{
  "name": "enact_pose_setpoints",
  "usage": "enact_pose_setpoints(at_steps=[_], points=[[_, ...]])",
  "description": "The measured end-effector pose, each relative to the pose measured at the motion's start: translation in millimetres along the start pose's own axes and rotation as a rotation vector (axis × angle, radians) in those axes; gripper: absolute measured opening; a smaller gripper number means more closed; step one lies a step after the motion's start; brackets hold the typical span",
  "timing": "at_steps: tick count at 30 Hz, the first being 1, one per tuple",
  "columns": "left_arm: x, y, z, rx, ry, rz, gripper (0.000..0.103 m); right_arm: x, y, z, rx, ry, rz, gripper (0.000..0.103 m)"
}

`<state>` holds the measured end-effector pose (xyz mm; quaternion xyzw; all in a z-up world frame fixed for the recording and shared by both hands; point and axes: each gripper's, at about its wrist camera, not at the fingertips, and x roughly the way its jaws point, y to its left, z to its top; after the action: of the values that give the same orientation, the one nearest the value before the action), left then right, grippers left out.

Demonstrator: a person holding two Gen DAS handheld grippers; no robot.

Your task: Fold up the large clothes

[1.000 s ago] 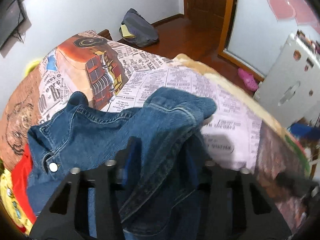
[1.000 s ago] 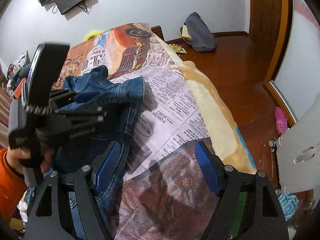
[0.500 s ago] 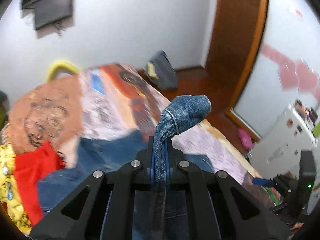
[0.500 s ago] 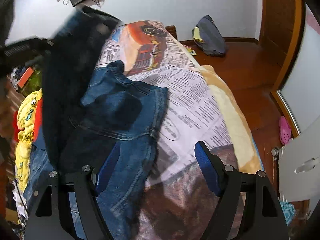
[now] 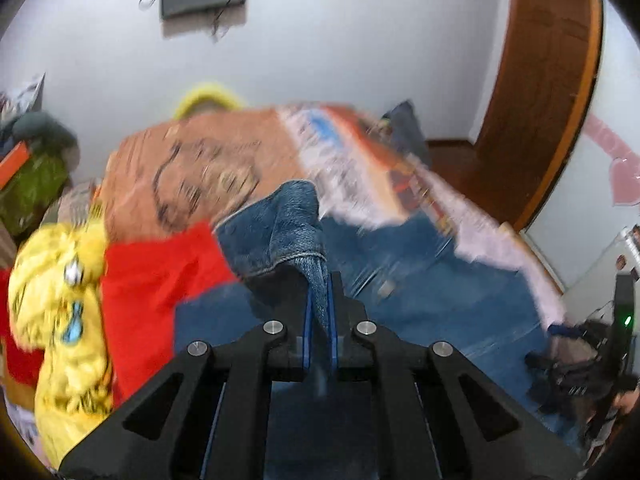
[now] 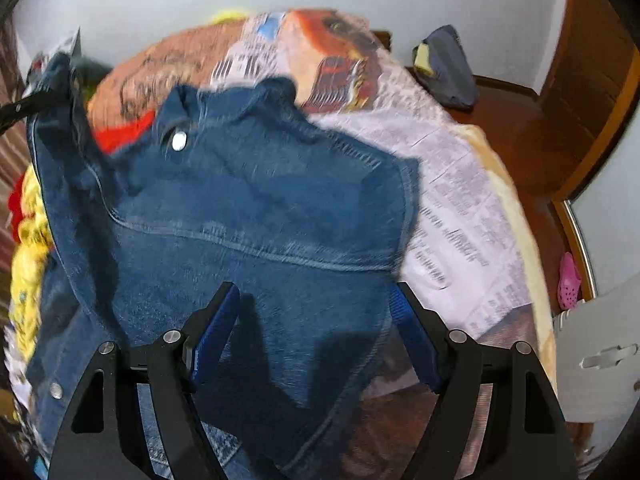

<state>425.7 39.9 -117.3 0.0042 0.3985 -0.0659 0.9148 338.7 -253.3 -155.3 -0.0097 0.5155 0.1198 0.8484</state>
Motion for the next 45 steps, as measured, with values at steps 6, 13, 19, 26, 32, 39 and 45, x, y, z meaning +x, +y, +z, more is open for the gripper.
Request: enact_pose_setpoints(at_steps=[6, 13, 19, 26, 32, 39, 45], points=[[6, 46, -61, -0.089, 0.076, -0.022, 0.004, 5, 9, -2, -0.032, 0.013, -0.052, 0.075], [7, 71, -122, -0.161, 0.154, -0.073, 0.005, 4, 10, -4, -0.002, 0.019, -0.051, 0.076], [23, 86, -159, -0.238, 0.243, -0.081, 0.02, 3, 11, -7, 0.007, 0.012, -0.055, 0.077], [17, 93, -175, -0.199, 0.301, -0.004, 0.038, 2, 9, -8, -0.001, 0.024, -0.037, 0.078], [-9, 106, -155, -0.131, 0.273, 0.058, 0.044, -6, 0, -5, 0.014, 0.025, -0.021, 0.078], [-12, 138, -98, -0.173, 0.185, 0.079, 0.054, -26, -27, 13, 0.076, -0.056, -0.037, 0.079], [38, 174, -68, -0.298, 0.214, -0.011, 0.055, -11, -52, 30, 0.138, -0.06, -0.055, 0.079]])
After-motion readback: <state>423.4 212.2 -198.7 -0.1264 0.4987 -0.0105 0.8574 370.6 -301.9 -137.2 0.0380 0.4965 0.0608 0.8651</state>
